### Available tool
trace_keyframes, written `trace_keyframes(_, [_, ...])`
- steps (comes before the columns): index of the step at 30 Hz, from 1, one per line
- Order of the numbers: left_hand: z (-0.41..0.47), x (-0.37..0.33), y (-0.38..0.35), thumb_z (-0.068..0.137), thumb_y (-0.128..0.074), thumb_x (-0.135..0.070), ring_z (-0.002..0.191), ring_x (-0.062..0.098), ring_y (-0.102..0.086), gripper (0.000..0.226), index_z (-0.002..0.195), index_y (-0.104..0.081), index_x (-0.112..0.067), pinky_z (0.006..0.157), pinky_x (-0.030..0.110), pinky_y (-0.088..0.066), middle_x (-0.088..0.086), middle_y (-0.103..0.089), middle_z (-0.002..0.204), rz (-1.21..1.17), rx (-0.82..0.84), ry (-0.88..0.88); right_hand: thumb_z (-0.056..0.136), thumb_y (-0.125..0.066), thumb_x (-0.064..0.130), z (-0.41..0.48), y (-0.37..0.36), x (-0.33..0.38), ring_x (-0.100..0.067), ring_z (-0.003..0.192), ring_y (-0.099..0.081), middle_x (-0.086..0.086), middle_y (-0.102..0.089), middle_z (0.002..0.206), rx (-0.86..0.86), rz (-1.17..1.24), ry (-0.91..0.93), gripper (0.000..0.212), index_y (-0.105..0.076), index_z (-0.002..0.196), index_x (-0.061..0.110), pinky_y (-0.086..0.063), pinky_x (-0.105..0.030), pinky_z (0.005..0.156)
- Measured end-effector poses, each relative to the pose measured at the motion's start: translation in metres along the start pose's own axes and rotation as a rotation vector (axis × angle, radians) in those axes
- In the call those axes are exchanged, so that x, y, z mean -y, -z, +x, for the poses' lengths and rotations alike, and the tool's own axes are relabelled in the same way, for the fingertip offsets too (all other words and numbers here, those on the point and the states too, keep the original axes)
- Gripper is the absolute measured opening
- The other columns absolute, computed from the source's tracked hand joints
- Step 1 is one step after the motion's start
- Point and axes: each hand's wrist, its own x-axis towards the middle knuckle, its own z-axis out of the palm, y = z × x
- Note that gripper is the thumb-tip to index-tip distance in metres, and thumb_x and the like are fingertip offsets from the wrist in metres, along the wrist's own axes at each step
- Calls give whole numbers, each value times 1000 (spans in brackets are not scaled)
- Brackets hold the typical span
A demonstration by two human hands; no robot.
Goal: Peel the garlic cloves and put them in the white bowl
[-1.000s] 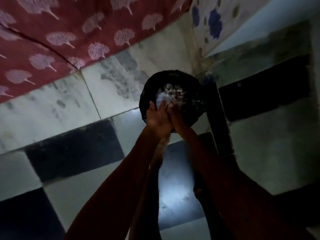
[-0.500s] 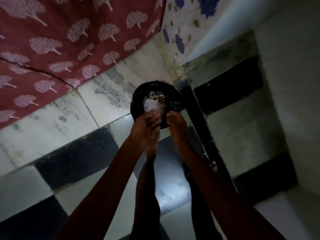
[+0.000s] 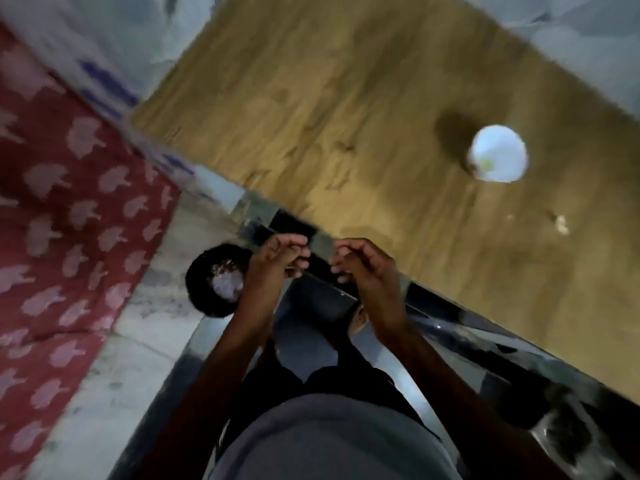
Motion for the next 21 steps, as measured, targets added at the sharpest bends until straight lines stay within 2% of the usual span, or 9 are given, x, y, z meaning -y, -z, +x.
trace_keyframes(3, [-7, -19, -79, 97, -44, 3, 60, 7, -60, 23, 91, -61, -11, 60, 19, -45, 4, -63, 76, 96, 141, -110, 98, -55, 7, -9, 67, 5, -16, 78, -66, -6, -72, 85, -138, 63, 50, 15, -69, 103, 8, -52, -26, 71])
trace_keyframes(6, [3, -23, -147, 97, -46, 2, 60, 8, -61, 24, 90, -64, -12, 61, 23, -45, -3, -67, 71, 159, 204, -145, 97, -57, 11, -13, 131, -7, -19, 77, -67, -8, -73, 83, -238, 121, 66, 14, -71, 101, 12, -52, -31, 69])
trace_keyframes(9, [6, -18, -208, 96, -51, -2, 63, 9, -62, 19, 90, -66, -12, 62, 22, -46, -2, -69, 74, 234, 248, -205, 97, -58, 12, -16, 189, -23, -17, 76, -67, -8, -73, 82, -321, 156, 75, 13, -71, 100, 11, -51, -27, 67])
trace_keyframes(11, [12, -8, -244, 93, -56, -5, 72, 12, -65, 14, 91, -68, -12, 71, 25, -50, 1, -70, 82, 319, 250, -262, 96, -58, 11, -16, 226, -32, -15, 74, -67, -8, -73, 82, -359, 175, 85, 13, -71, 100, 10, -50, -25, 65])
trace_keyframes(13, [25, 8, -276, 90, -60, -9, 83, 11, -67, 12, 93, -70, -14, 81, 26, -51, -2, -73, 89, 525, 226, -403, 95, -58, 9, -12, 260, -40, -14, 72, -66, -7, -74, 81, -389, 172, 67, 14, -71, 99, 10, -50, -25, 63])
trace_keyframes(15, [38, 21, -304, 88, -60, -7, 86, 5, -65, 15, 95, -72, -14, 83, 19, -49, -5, -73, 93, 768, 208, -561, 95, -58, 9, -7, 288, -46, -12, 71, -66, -5, -75, 80, -403, 179, 30, 14, -71, 100, 11, -50, -25, 63])
trace_keyframes(17, [51, 29, -330, 89, -58, -3, 92, 6, -65, 20, 100, -71, -13, 86, 16, -48, -3, -72, 98, 922, 224, -668, 95, -58, 11, -2, 310, -52, -11, 72, -66, -3, -75, 81, -410, 187, -1, 14, -71, 101, 12, -50, -26, 64])
trace_keyframes(21, [78, 38, -370, 86, -54, 7, 121, 21, -54, 45, 125, -63, -14, 106, 35, -43, 4, -61, 128, 1206, 238, -804, 95, -58, 13, 10, 342, -57, -19, 79, -70, -3, -75, 85, -429, 140, 4, 15, -71, 103, 14, -55, -30, 68])
